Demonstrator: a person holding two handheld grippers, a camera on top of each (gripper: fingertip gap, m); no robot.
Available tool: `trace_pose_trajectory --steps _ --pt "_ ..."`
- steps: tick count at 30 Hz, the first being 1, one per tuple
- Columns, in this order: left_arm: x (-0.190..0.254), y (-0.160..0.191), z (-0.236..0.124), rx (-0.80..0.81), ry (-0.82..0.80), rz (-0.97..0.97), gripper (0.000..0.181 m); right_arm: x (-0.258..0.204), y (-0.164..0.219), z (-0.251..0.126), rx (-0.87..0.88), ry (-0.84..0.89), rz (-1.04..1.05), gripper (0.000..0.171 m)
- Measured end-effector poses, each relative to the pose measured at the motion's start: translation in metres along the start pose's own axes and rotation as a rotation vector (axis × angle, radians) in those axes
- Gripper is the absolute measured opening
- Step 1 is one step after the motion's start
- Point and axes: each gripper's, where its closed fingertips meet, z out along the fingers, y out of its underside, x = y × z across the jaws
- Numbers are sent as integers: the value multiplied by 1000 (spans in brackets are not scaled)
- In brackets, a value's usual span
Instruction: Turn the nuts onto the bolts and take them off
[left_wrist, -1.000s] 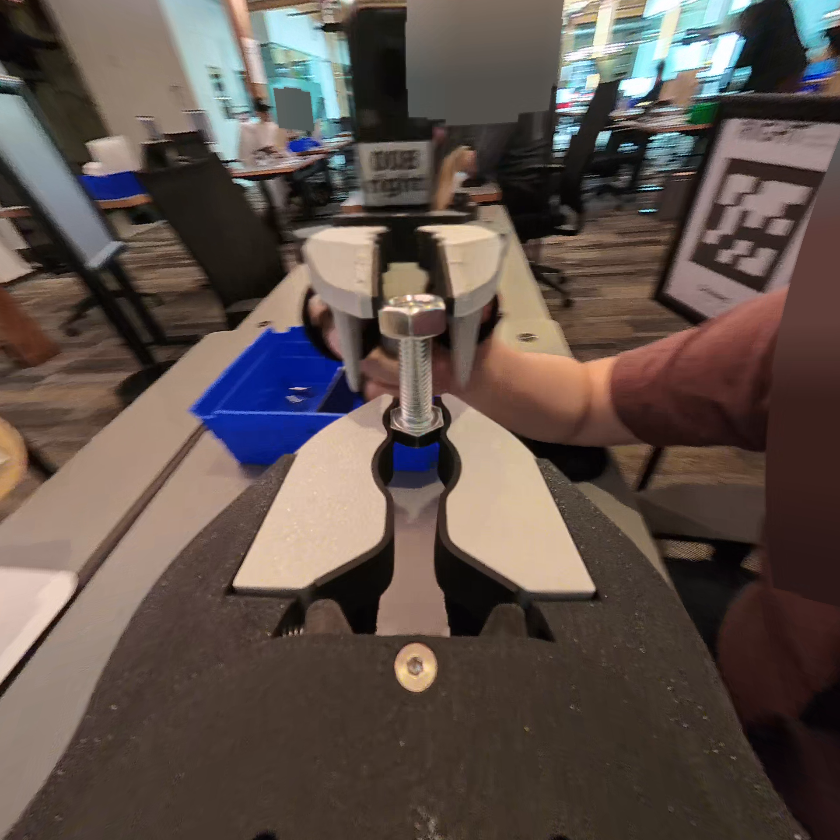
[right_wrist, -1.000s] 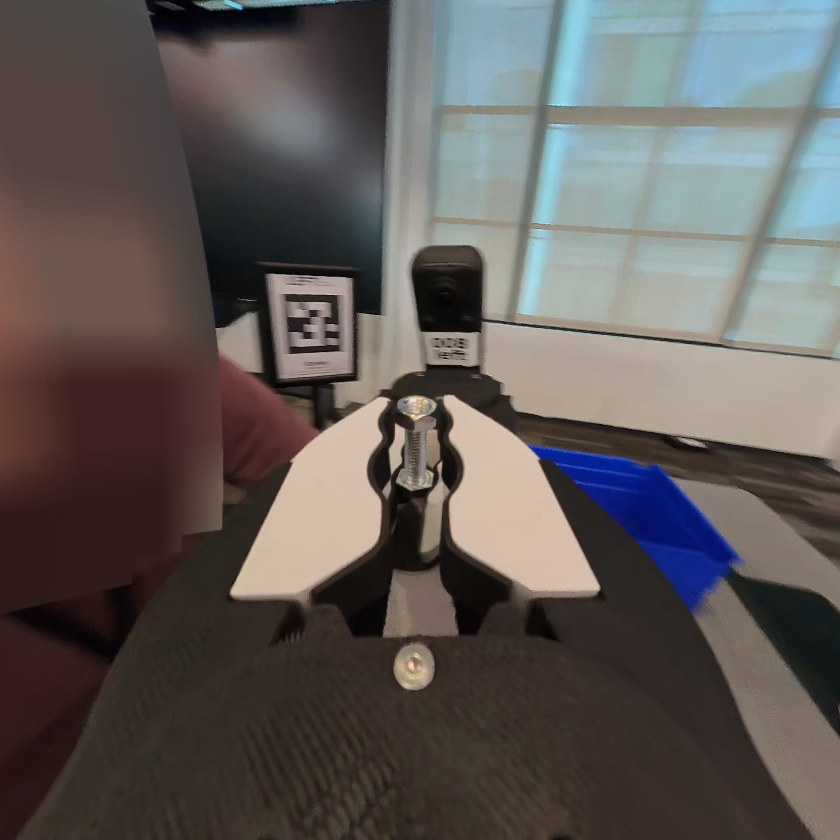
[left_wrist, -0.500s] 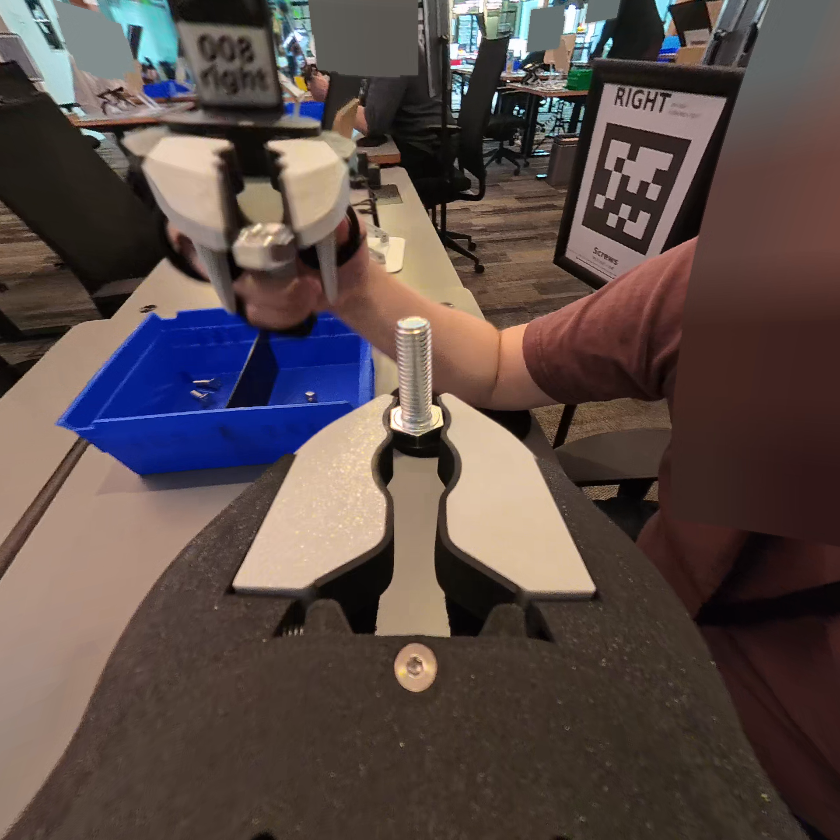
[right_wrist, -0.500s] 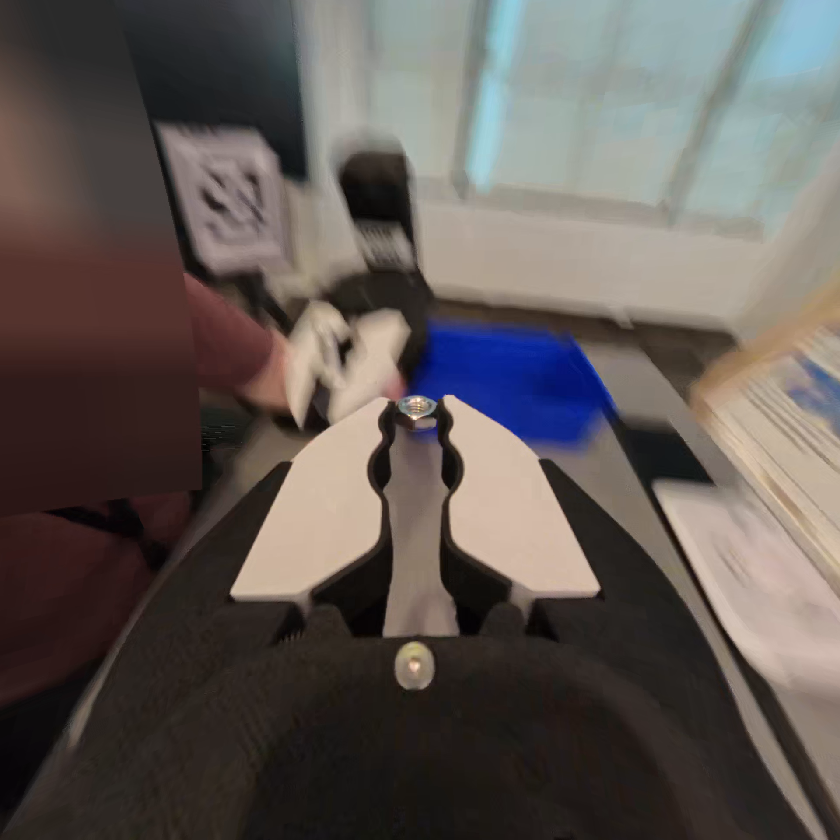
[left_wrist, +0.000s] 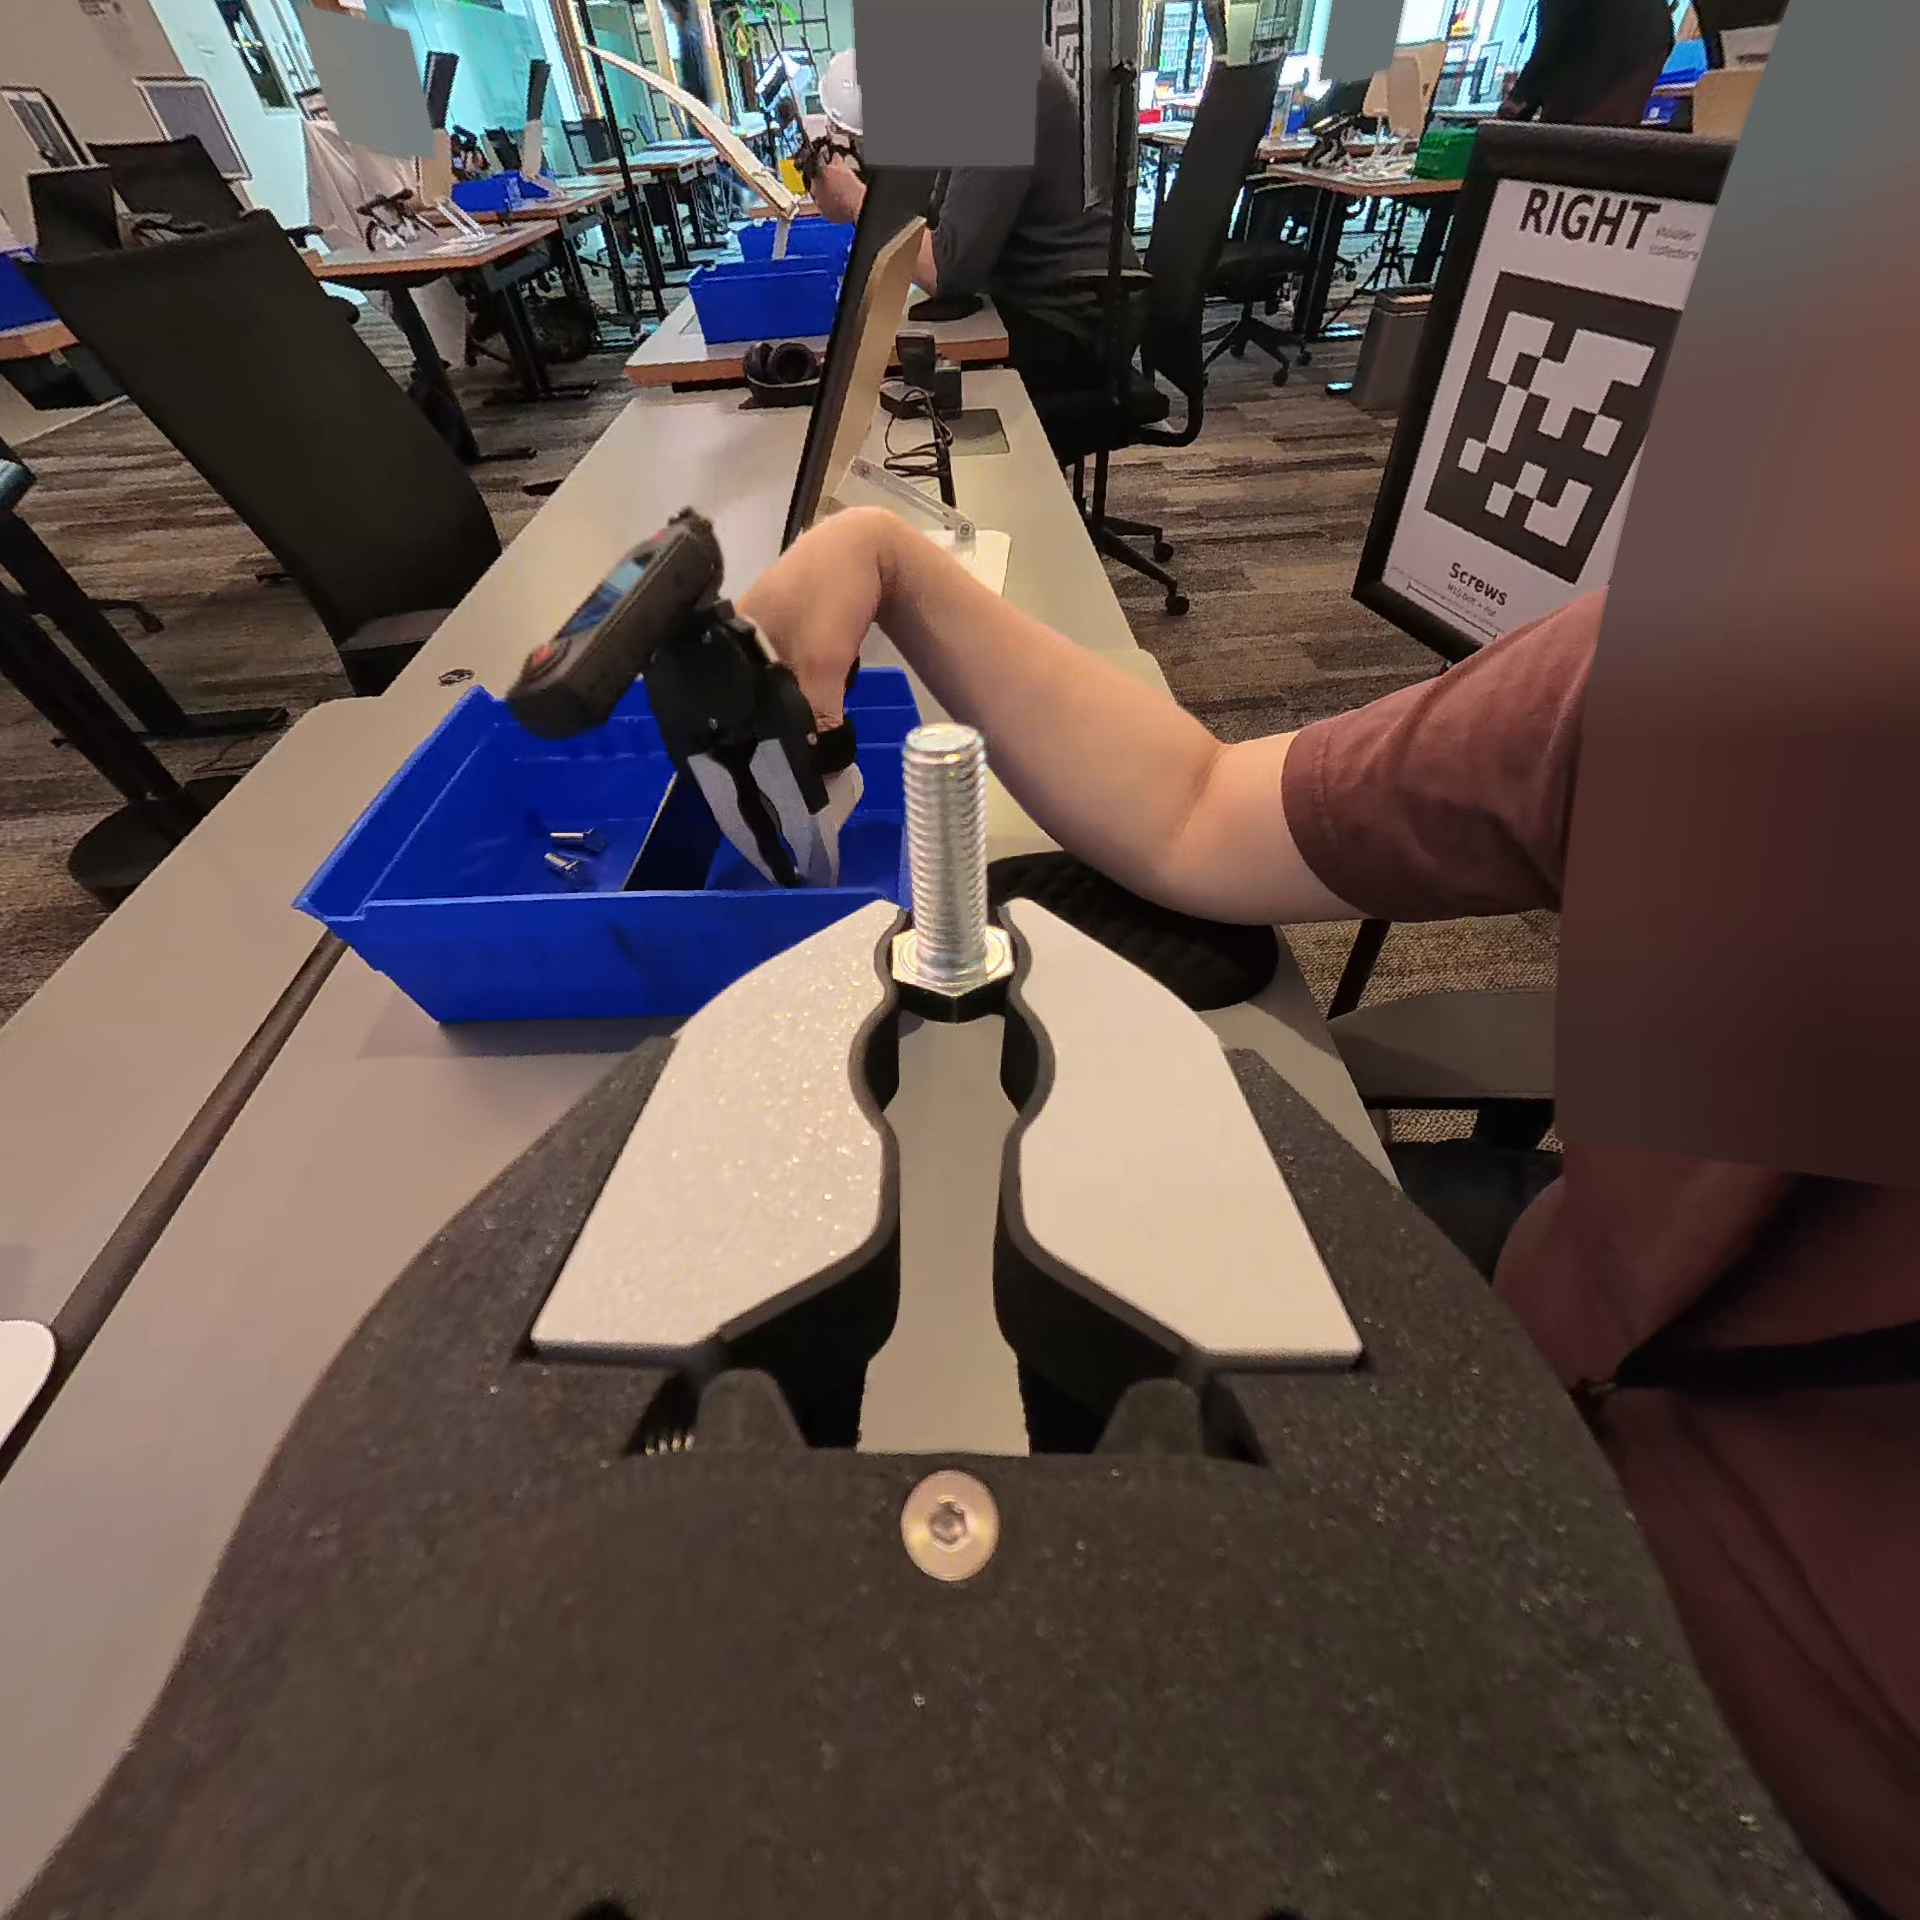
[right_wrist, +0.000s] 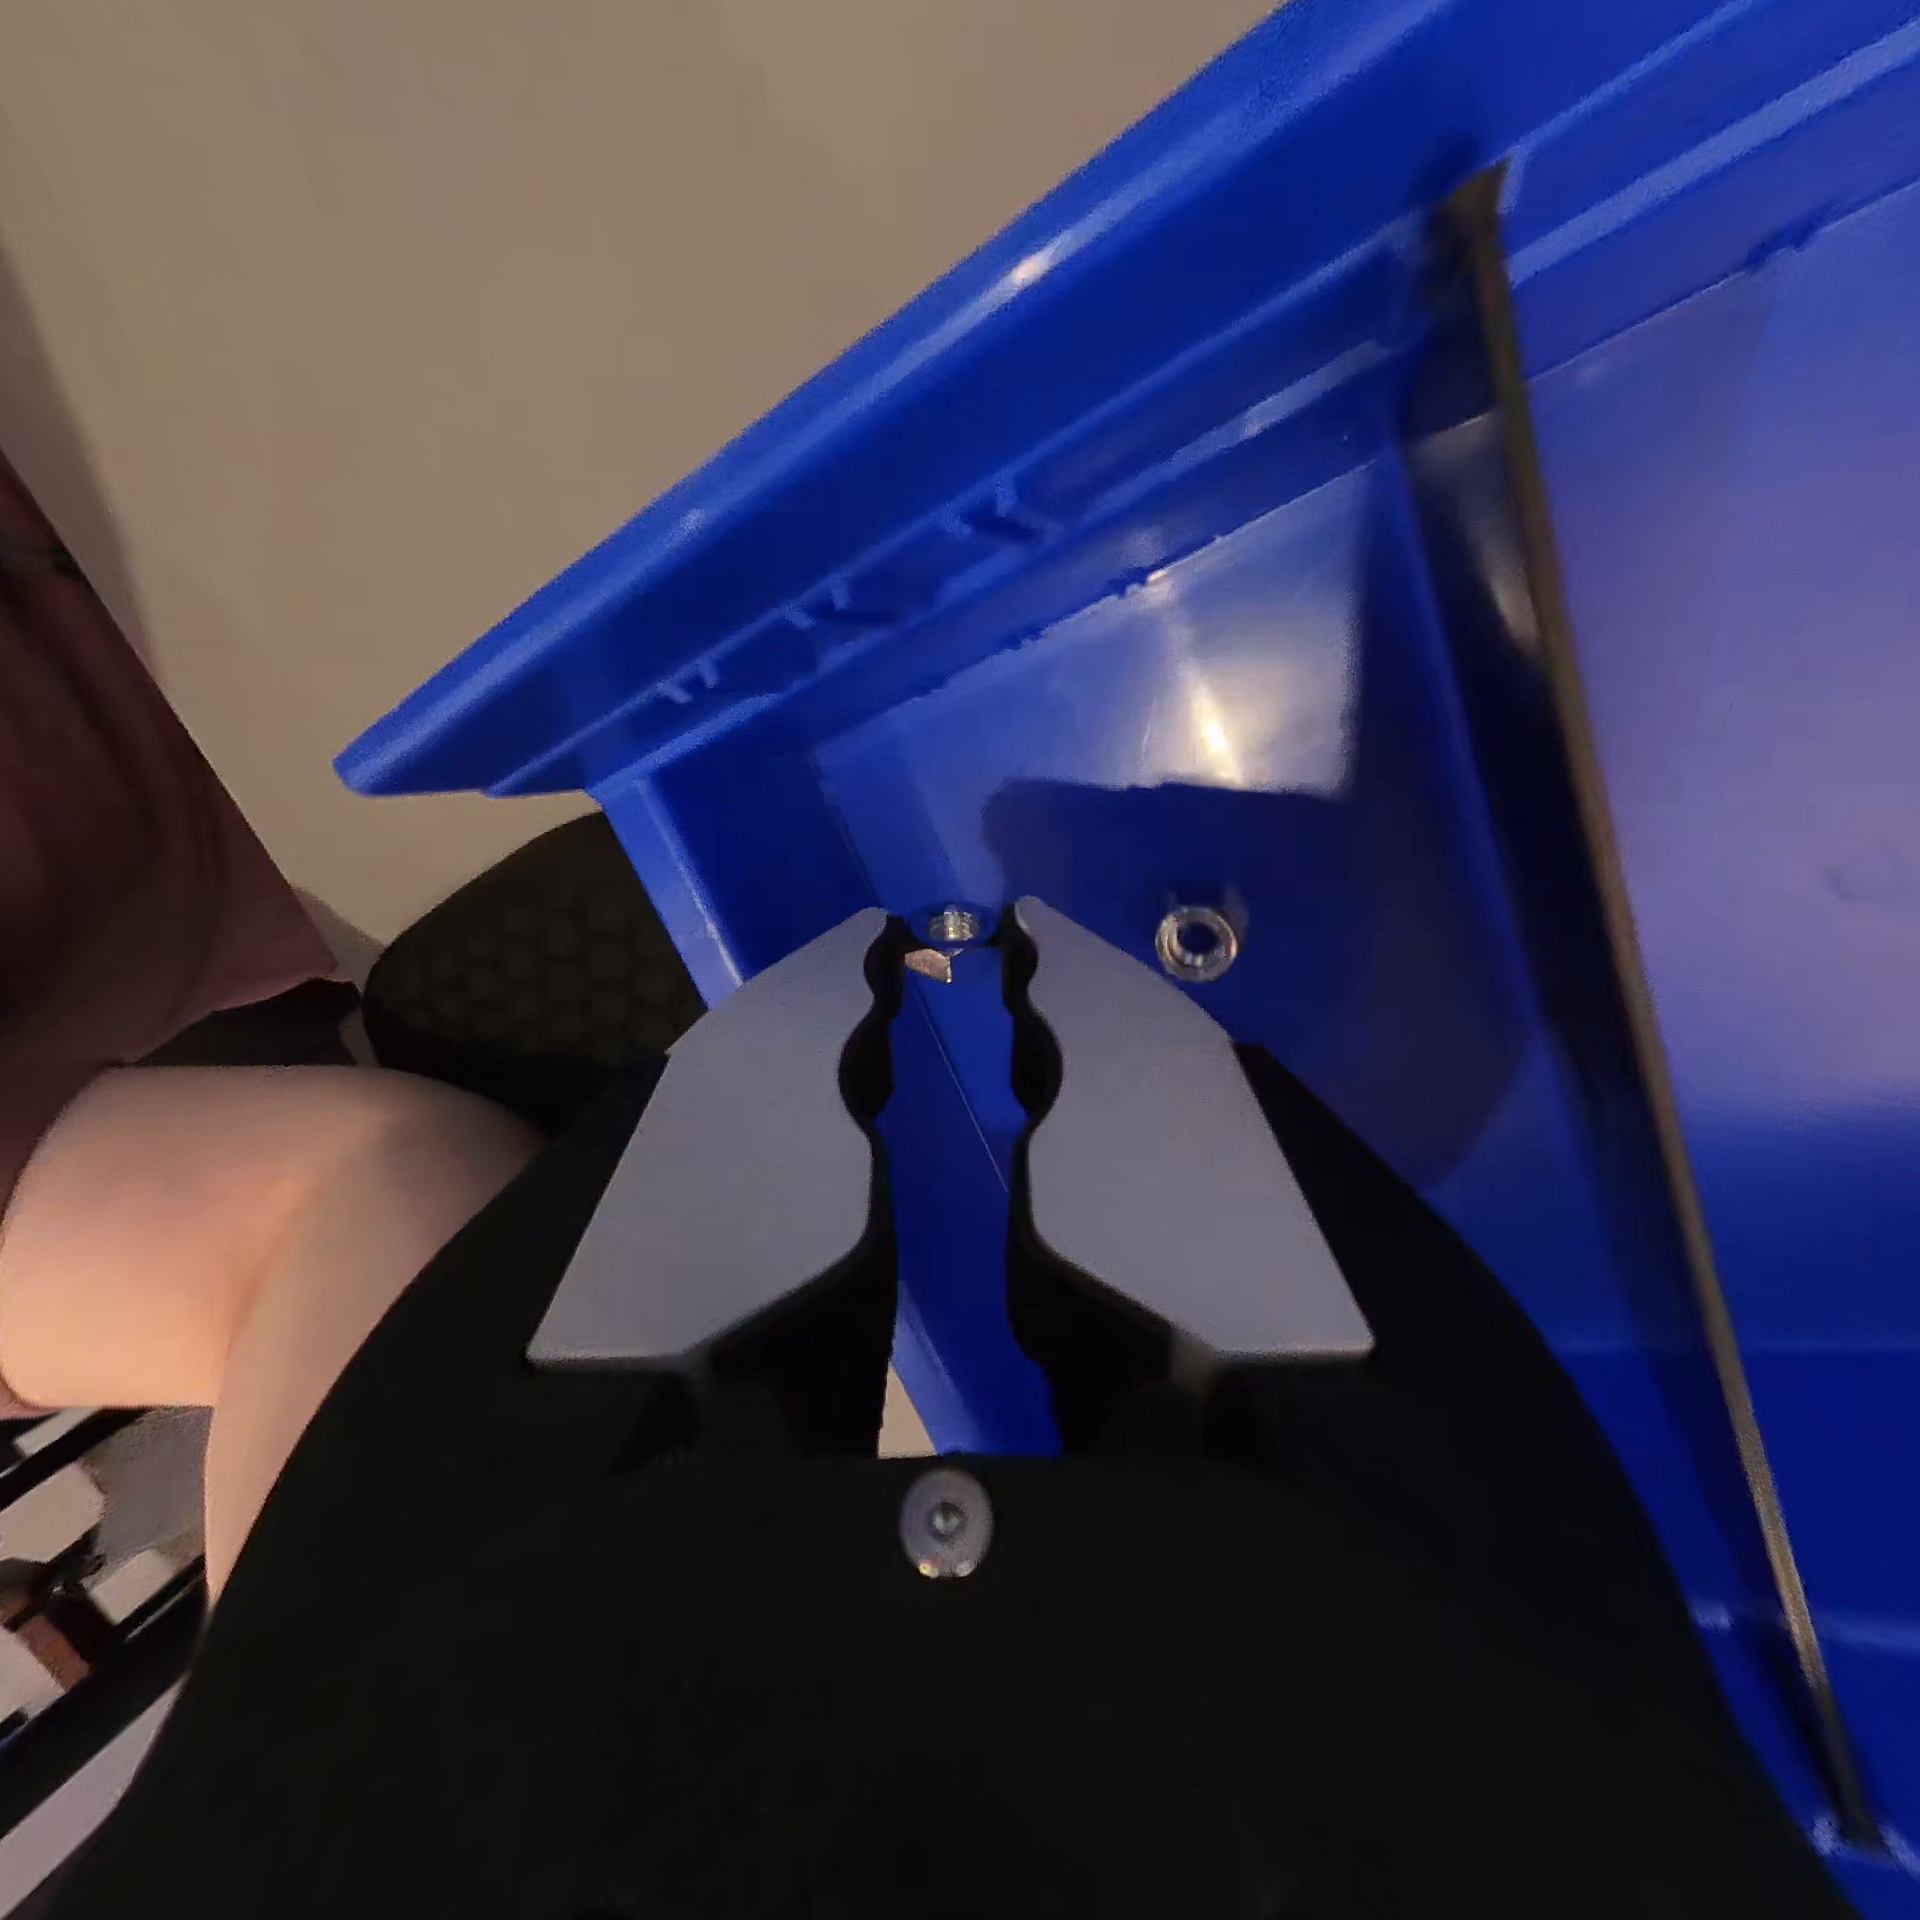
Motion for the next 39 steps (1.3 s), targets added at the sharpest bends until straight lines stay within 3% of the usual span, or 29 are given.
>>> trace_pose_trajectory --steps 5,8,13,15,18,20,25,27,30,32,34,36,39 --pt "-3 2 1 -10 -11 -9 14 11 -17 -12 127 19 63 37" --pt "-7 1 1 0 -32 -8 14 11 -28 -44 240 169 31 38" --pt "-24 2 -1 3 -143 27 14 -57 -107 -118 628 403 -344 43" --pt "-27 2 -1 10 -160 24 14 -113 -149 -142 849 354 -512 42" --pt "-32 1 -3 26 -174 -2 14 -203 -188 -158 1126 58 -673 37" --pt "-34 1 -4 31 -176 -13 14 -236 -202 -153 1198 -118 -689 35" --pt "-33 3 -2 20 -167 -20 14 -248 -230 -119 1169 -225 -628 34" --pt "-31 3 0 21 -153 -14 14 -247 -233 -112 1155 -207 -643 10" --pt "-27 -1 -1 50 -118 -26 22 -251 -229 -118 1182 -200 -688 10" --pt "-31 -2 -4 47 -139 -44 38 -233 -222 -130 1165 -99 -674 10" --pt "-36 -3 -12 36 -175 -43 45 -186 -206 -150 1135 65 -588 10" --pt "-39 -4 -22 17 -206 -43 43 -103 -176 -159 1018 256 -338 10" --pt "-53 12 -39 -113 -293 -70 42 44 -96 -141 693 588 169 11"
